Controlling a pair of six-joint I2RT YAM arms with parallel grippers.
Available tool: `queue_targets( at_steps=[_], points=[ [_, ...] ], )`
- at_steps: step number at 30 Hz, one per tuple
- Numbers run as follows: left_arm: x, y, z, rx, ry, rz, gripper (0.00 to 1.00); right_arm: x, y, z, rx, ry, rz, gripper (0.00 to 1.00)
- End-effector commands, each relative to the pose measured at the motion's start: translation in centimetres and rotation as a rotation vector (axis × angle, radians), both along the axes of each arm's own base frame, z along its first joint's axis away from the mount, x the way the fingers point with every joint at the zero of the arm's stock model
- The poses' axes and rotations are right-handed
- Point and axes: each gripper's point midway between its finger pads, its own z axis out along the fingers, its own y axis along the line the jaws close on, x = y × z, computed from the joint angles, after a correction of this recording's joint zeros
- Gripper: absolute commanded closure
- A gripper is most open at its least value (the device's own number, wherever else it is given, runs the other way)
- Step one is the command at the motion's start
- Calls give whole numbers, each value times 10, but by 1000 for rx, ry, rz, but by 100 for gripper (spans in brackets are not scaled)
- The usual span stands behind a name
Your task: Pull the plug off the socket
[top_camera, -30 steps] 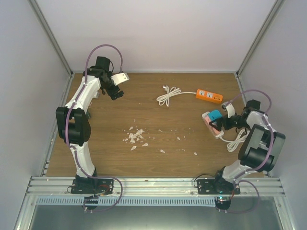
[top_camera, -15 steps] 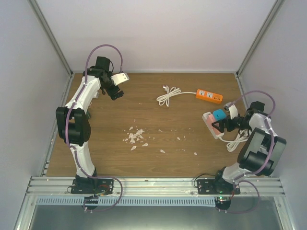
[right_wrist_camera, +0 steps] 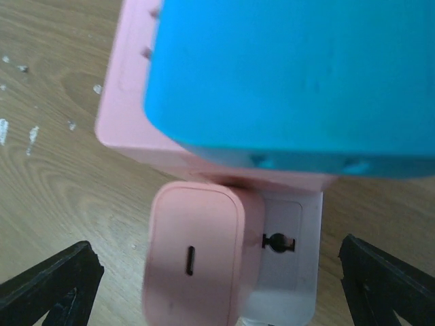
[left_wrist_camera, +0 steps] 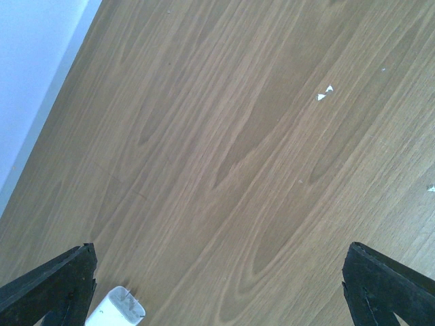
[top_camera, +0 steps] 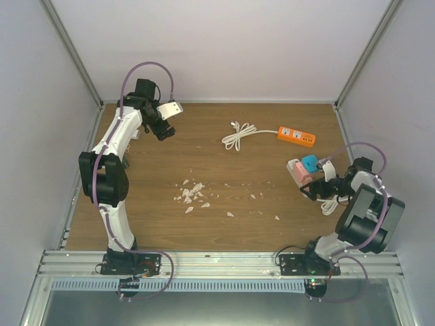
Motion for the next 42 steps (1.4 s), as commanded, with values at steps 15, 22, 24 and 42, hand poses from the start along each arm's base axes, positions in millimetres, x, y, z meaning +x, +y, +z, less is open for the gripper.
queue_targets(
  at_steps=[15,22,24,42],
  points=[
    [-1,-12,19,-57,-26,13,1,12,-16,-32,-129,-77,65,38],
    [1,-16,25,-116,-20,40,1,21,-7,-36,-129,-101,162,45],
    [1,-15,26,-124,-18,49,1,25,-2,-36,-130,-110,200,46],
    [-5,2,42,-245,16,125,1,37,91,-43,-94,-132,627,48]
  ],
)
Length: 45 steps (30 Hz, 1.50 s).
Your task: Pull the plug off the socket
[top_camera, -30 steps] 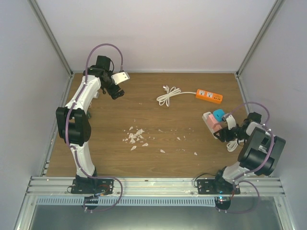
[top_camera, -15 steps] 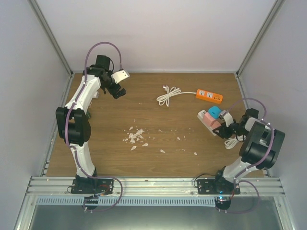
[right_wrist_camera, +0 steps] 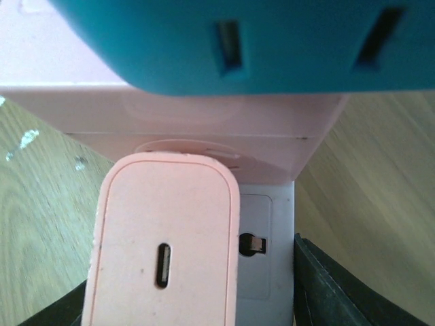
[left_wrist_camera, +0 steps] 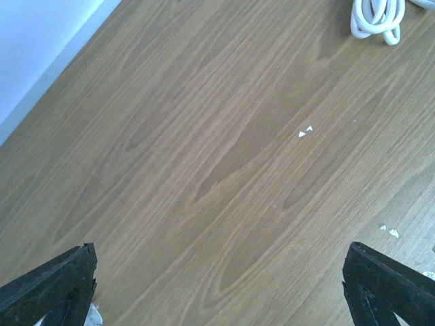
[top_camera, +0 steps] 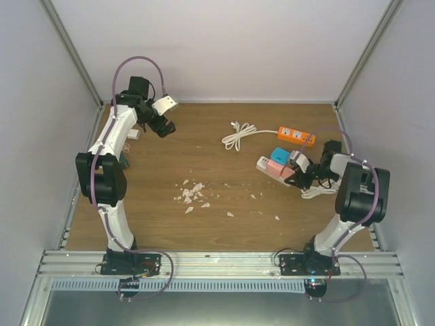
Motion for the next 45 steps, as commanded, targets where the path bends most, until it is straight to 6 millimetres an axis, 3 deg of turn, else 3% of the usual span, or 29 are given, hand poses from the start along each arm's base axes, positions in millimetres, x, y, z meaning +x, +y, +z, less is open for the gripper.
queue_targets(
  at_steps=[1,12,23,28,31,36,45],
  points=[
    [-7,4,28,-72,-27,20,1,-11,34,-17,-9,47,159,49],
    [-30,-3,22,-136,39,-6,1,-4,114,-11,-27,6,419,50],
    [-78,-45,2,-381,286,-122,1,-16,191,-14,29,8,611,50],
    [-108,-81,-17,-455,399,-217,1,-13,201,-9,49,-8,627,49],
    [-116,-100,-25,-501,450,-259,1,-9,203,0,64,-21,620,38],
    [-111,-119,-32,-596,508,-294,4,-4,203,24,111,-57,600,15],
    [-108,-159,-55,-630,565,-368,8,2,213,64,212,-111,568,6]
  ],
)
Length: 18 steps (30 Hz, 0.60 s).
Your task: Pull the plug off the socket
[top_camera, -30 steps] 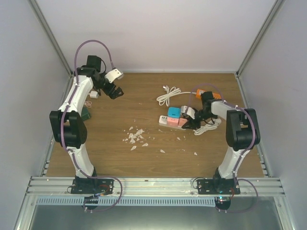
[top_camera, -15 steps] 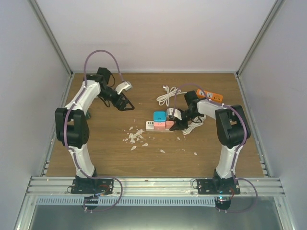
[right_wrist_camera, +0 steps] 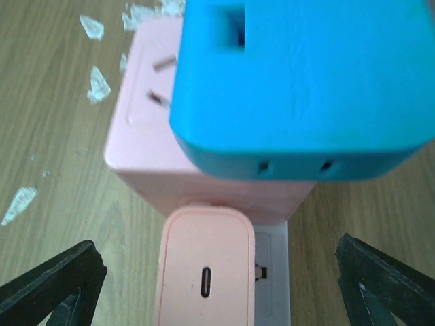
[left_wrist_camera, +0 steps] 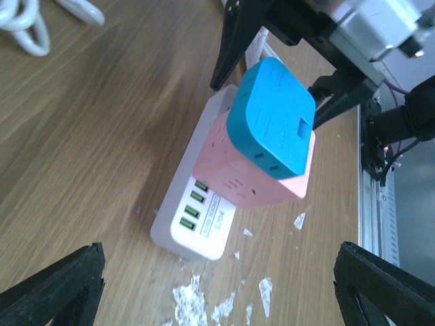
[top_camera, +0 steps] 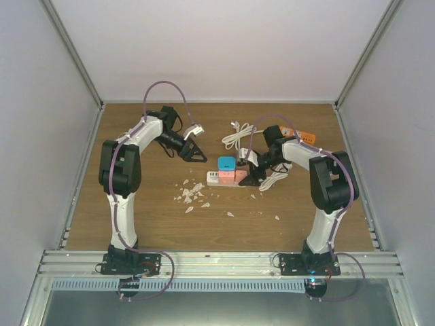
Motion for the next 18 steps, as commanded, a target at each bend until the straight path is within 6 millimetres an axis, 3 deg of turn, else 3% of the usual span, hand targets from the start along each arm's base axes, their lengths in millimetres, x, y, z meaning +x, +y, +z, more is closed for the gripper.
queue_targets(
  at_steps=[1,14,18],
  points=[
    [3,-32,4,-78,-12,-57,8,10,13,41,117,-43,-8,6],
    [-11,-74,-10,-145,40,-148,18,11,36,51,193,13,0,6],
    [-15,-82,-8,-169,44,-166,27,11,36,47,194,29,0,8]
  ],
)
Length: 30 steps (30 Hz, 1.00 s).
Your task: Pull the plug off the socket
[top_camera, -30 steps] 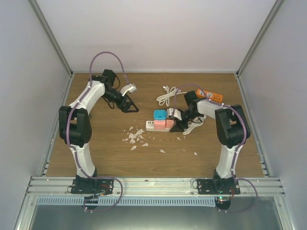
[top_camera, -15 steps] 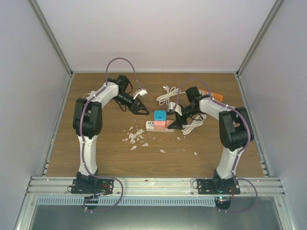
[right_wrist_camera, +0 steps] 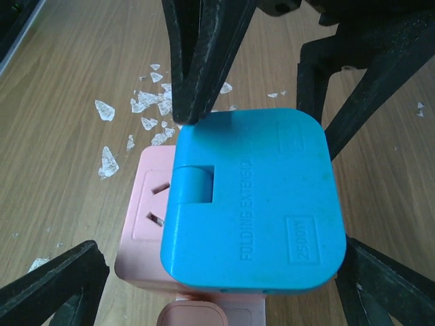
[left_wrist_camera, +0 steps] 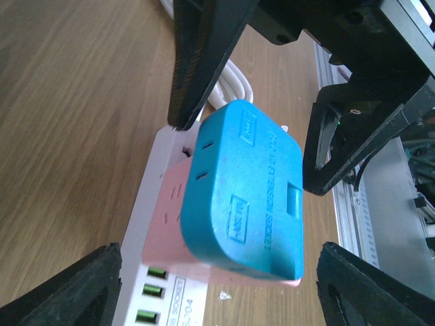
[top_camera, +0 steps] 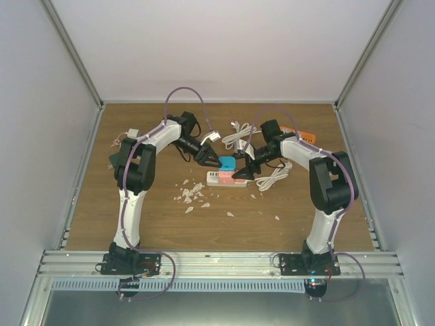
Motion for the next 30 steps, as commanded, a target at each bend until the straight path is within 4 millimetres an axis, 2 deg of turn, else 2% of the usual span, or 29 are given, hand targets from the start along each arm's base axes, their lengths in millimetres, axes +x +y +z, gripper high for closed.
queue_targets(
  at_steps=[1,7,14,19,25,30],
  points=[
    [-1,-17,14,-82,-17,-31,29,0,9,3,43,18,18,9],
    [-5,-22,36,-149,-59,-54,49,4,9,-4,33,23,9,12],
    [-7,-21,51,-172,-121,-65,67,10,8,-11,22,32,-14,15],
    [-8,-21,58,-183,-161,-74,74,13,7,-13,23,39,-24,15],
    [-8,-22,59,-155,-238,-76,76,15,9,-9,37,18,-17,15],
    [-19,-27,54,-119,-306,-94,74,18,10,-9,36,12,-23,15]
  ],
)
